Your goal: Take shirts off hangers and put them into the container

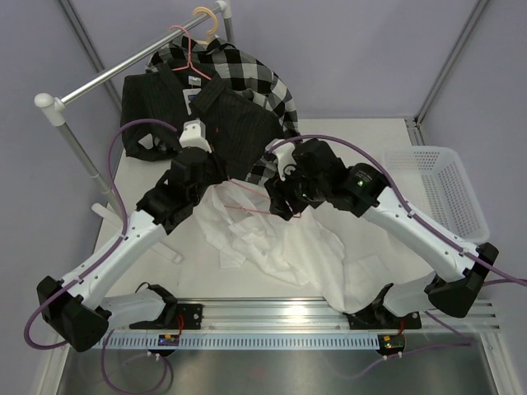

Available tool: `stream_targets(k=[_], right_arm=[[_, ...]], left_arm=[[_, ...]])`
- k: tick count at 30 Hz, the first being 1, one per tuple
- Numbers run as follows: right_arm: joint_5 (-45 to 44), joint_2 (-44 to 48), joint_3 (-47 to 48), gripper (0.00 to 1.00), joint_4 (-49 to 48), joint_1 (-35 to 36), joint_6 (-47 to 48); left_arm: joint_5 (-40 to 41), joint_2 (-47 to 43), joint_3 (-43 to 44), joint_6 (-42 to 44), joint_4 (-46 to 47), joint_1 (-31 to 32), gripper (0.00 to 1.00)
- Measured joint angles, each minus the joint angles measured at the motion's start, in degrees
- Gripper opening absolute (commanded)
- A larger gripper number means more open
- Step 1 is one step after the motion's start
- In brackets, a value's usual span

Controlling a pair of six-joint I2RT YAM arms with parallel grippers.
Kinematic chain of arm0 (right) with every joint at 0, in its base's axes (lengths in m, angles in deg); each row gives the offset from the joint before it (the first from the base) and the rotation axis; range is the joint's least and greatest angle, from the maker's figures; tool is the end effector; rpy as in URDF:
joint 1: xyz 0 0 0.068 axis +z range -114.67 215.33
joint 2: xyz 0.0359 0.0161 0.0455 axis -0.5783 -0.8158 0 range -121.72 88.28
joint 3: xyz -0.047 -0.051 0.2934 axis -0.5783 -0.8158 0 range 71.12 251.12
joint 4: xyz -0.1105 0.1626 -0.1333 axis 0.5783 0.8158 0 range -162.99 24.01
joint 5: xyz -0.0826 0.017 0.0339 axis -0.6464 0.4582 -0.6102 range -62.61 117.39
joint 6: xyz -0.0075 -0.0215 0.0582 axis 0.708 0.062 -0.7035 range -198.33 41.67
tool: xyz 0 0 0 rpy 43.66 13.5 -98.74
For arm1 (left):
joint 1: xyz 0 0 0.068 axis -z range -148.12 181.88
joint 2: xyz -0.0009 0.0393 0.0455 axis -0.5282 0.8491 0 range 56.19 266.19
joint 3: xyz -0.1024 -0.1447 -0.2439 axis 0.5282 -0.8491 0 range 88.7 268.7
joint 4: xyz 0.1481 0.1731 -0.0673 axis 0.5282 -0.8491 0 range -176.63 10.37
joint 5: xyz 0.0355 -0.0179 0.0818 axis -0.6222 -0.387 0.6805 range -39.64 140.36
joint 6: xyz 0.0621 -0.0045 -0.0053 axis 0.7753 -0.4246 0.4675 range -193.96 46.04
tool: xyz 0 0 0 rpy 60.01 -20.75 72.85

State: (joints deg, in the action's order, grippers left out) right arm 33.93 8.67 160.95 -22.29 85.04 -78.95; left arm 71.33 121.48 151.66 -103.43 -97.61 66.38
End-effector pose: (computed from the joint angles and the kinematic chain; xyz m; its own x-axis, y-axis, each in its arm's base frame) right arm 0.1669 0.2051 0.4214 -0.4288 -0.4890 -0.7596 -0.8092 0.5818 0.0823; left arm 0.1991 -0.1163 0.3901 -0.3731 -0.3010 -0.8776 0.0790 0.9322 -0.3533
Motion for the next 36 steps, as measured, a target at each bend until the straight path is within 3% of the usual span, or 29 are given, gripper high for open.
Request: stream_targets(k=[6, 9, 12, 13, 15, 18, 19, 21, 22, 25, 30, 36], right_arm=[[-0.09, -2.64, 0.02, 0.49, 0.66, 2.49, 0.22], [-0.57, -3.45, 0.02, 0.39, 0.98, 2.93, 0.28], [-1.46, -3.61, 0.02, 0.23, 1.05, 2.95, 0.44], [-1.64, -3.61, 0.02, 0.12, 1.03, 2.95, 0.39], [-2.43, -3.61, 0.0, 0.01, 1.01, 2.97, 0.59], [-2.56, -3.58, 0.0, 0.0, 0.79, 3.19, 0.57], [-2.56, -3.58, -0.07, 0.0, 0.68, 3.3, 0.59], [-2.6, -3.5, -0.33, 0.0, 0.52, 3.43, 0.59], [-2.71, -3.45, -0.5, 0.0, 0.46, 3.43, 0.59], [-3.06, -2.25, -2.23, 0.0, 0.15, 3.43, 0.07], [-3.08, 1.99, -5.29, 0.0, 0.09, 3.43, -0.72], [-3.61, 7.5, -10.08, 0.0, -0.22, 3.43, -1.38]], left_arm=[[0.81, -0.11, 0.0, 0.76, 0.0, 0.0, 0.0], [0.98, -0.42, 0.0, 1.01, 0.0, 0.0, 0.0], [1.03, -0.94, 0.0, 1.25, -0.02, 0.0, 0.0], [1.07, -1.2, 0.0, 1.42, -0.02, 0.0, 0.0], [1.18, -1.77, -0.02, 1.64, -0.04, 0.0, 0.0], [1.27, -2.69, -0.46, 1.99, 0.02, 0.0, 0.01], [1.22, -2.99, -0.76, 2.03, 0.04, 0.0, 0.12], [1.03, -3.54, -1.31, 2.05, 0.02, 0.0, 0.25], [0.92, -3.91, -1.64, 2.27, 0.02, 0.02, 0.41], [0.2, -5.44, -2.12, 2.23, -0.5, 0.02, 0.68], [-1.29, -9.25, -2.1, 2.03, -0.87, 0.02, 0.92], [-2.82, -14.8, -0.94, 2.25, -2.4, 0.02, 0.99]])
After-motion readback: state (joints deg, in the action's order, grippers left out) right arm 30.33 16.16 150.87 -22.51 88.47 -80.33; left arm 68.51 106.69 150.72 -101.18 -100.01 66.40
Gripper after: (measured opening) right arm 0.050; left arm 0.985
